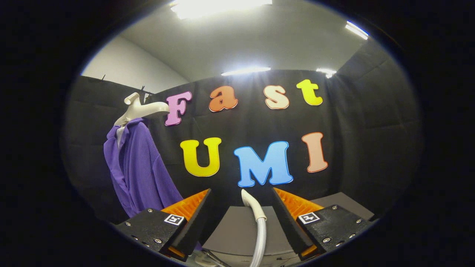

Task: Iron the clothes twice with a garment steamer, once on the left side and once on the right side.

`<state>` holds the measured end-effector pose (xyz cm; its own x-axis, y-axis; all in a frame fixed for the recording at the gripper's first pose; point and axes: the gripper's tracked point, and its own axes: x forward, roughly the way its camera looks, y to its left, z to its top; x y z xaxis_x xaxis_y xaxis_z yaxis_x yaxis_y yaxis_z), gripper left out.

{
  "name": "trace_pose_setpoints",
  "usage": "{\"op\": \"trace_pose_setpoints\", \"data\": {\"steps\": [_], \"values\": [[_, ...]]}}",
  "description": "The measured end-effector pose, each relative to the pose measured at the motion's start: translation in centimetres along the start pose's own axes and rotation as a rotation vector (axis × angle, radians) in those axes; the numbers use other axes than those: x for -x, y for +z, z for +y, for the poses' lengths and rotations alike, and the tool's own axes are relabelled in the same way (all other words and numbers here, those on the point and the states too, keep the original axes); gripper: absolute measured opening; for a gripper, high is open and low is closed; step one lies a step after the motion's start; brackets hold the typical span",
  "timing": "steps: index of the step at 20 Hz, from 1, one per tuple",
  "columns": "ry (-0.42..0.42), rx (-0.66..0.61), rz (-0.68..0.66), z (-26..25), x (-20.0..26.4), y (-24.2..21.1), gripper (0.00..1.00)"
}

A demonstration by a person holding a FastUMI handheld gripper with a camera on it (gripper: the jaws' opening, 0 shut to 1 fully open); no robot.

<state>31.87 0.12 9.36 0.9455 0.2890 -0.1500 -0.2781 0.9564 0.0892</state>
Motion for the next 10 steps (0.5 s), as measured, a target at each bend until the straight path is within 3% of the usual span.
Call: {"op": "trace_pose_setpoints", "data": {"steps": [10], "values": [[0.011, -0.237, 0.249, -6.0, -11.9, -6.8, 0.93]]}}
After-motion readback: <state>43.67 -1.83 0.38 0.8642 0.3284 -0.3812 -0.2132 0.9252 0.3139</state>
